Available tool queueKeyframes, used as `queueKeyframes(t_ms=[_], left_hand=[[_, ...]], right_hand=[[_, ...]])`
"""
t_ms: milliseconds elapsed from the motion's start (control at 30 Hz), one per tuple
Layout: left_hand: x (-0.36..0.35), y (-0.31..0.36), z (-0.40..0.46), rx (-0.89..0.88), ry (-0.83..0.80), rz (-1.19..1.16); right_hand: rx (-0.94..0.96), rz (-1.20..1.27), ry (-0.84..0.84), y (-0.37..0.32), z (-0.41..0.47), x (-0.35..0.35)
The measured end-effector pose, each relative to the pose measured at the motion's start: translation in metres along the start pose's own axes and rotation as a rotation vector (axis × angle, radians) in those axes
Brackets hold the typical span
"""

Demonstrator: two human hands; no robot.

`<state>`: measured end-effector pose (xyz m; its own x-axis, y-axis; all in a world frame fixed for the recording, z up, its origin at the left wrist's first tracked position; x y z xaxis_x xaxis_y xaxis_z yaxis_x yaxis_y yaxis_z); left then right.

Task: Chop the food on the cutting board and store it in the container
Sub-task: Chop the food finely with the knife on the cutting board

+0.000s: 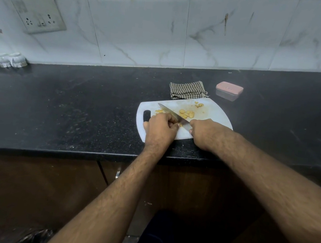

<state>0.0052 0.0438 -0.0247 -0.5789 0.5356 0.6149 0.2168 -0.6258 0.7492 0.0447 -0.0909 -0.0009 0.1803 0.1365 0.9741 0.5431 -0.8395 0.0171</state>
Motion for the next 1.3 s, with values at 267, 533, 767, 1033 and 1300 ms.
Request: queueKeyframes(t_ms=[267,533,767,1033,1300], left_hand=[[0.0,-0.002,0.0,0.022,-0.001,-0.003],[0.0,-0.001,0.001,0.017,0.002,0.002],[0.001,-0.002,0.001,0.016,0.007,-0.038],[0.001,-0.003,0.001,0.024,0.006,-0.082],[0.001,-0.003,0.002,0.018,0.008,-0.059]], right_hand=[[0.003,0.031,-0.01,0.001,0.0,0.0],[0.018,0.114,0.038,0.009,-0.004,-0.005],[0.035,0.137,0.045,0.012,-0.002,-0.006],[0.045,0.093,0.018,0.009,-0.001,-0.004],[0.023,0.02,-0.016,0.001,-0.001,-0.001]])
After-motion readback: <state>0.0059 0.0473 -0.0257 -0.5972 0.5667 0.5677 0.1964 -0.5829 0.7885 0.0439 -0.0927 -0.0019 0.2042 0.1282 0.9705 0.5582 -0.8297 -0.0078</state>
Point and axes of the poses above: each hand's wrist, its own z-axis towards the middle knuckle, its own x-axis out of the back of the hand, y = z × x, the point moved 8 cm from there along z, towards the middle knuckle, and after that the axes turned 3 degrees about -z, right-handed, at the moved point
